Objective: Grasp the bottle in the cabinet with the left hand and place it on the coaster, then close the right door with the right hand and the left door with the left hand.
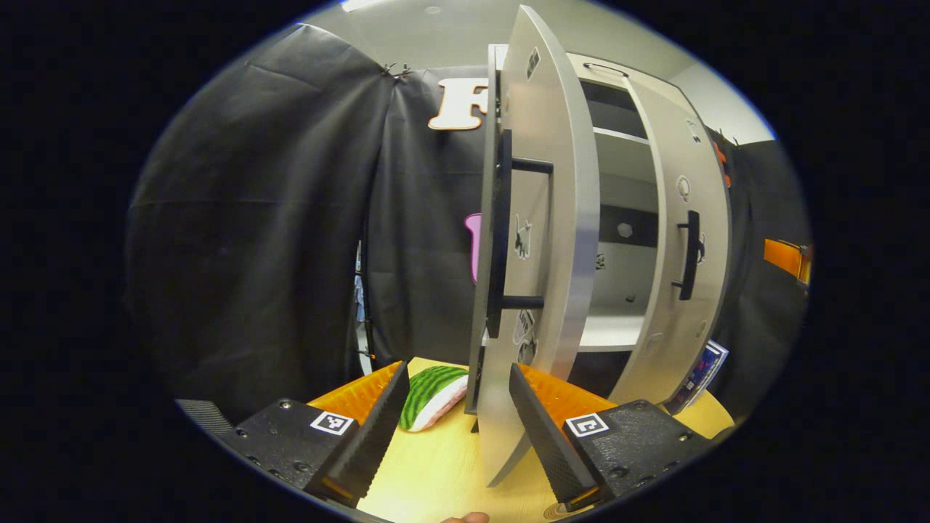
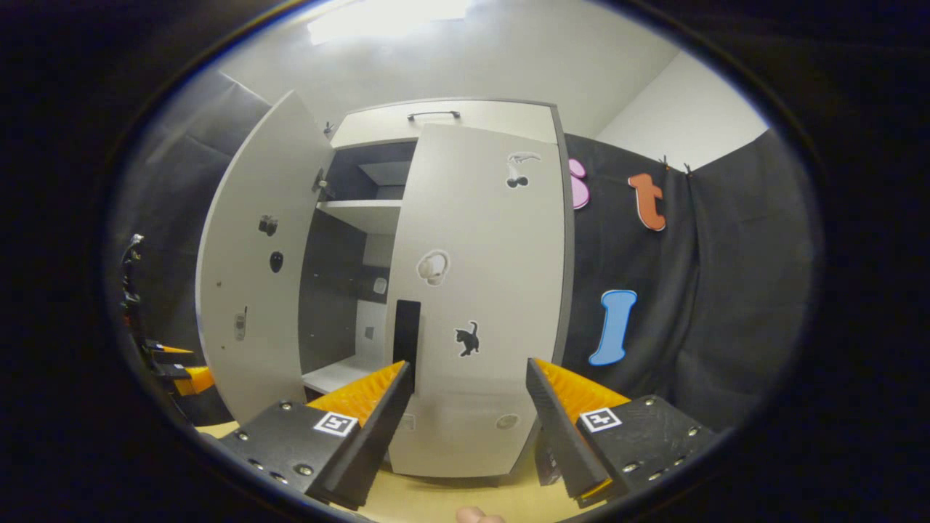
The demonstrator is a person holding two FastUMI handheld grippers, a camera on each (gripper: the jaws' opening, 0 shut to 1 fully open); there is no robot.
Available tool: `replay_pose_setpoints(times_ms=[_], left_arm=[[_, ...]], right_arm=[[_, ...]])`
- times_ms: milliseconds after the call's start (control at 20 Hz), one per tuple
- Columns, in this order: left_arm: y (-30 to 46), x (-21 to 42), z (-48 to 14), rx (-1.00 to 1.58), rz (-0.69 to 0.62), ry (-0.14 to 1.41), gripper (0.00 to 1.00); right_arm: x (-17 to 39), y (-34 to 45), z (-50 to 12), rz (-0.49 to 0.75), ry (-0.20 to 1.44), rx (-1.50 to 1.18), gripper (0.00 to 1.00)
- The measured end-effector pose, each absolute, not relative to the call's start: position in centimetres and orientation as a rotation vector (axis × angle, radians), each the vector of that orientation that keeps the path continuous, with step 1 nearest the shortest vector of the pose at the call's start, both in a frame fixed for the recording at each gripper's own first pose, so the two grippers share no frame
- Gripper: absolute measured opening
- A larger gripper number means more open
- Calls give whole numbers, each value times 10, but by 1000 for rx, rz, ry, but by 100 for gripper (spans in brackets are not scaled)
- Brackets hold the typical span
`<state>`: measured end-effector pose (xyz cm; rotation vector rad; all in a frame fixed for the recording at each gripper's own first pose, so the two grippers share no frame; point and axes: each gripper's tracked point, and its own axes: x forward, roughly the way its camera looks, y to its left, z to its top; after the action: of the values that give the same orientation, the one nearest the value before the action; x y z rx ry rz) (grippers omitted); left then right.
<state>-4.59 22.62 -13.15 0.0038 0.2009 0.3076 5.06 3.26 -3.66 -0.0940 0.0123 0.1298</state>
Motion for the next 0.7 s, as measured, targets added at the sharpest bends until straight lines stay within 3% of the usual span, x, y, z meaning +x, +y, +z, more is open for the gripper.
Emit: replay_pose_setpoints(times_ms=[200,350,400,700], left_arm=[[213,-41,-136,0,273,207,91],[205,-37,-136,-3,252,210,91],[202,-35,-136,-6,244,211,91],[166,-19,-139,-10,161,214,91]], right_arm=[[46,21,-39,106,19,-96,95],[45,14,-37,93,23,-91,92],[44,13,-37,92,22,-91,96],[39,10,-40,89,31,-100,93]])
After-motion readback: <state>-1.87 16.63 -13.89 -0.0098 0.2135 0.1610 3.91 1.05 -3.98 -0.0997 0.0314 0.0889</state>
